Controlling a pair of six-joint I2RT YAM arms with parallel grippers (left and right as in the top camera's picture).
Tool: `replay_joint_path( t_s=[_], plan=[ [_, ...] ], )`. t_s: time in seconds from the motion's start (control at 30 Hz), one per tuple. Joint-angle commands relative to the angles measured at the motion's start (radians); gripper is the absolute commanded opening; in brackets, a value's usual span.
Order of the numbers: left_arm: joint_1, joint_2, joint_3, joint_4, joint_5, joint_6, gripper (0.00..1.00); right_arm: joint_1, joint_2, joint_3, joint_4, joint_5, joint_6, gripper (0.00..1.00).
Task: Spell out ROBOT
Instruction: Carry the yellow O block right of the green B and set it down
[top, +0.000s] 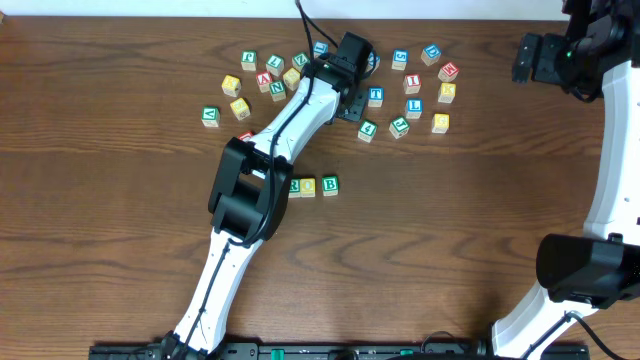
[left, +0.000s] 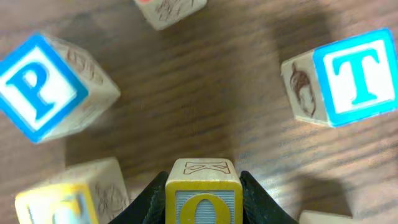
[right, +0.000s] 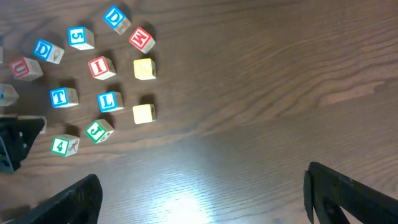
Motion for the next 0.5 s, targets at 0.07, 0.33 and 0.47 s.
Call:
replay_joint_path(
  t_s=[0.07, 0.33, 0.47],
  plan=[
    [-0.003, -0.139, -0.011, -0.095, -0.009, -0.176, 0.24, -0.003, -0.001, -0.001, -0.002, 0.001, -0.013, 0.99],
    [-0.019, -0.289, -0.011, -0.351, -0.007, -0.348, 0.24, -0.003, -0.001, -0.001, -0.001, 0.001, -0.013, 0.99],
    [-0.057, -0.346, -0.011, -0.502, -0.008, -0.359, 0.24, -0.003, -0.001, -0.001, -0.002, 0.0, -0.013, 0.99]
  ],
)
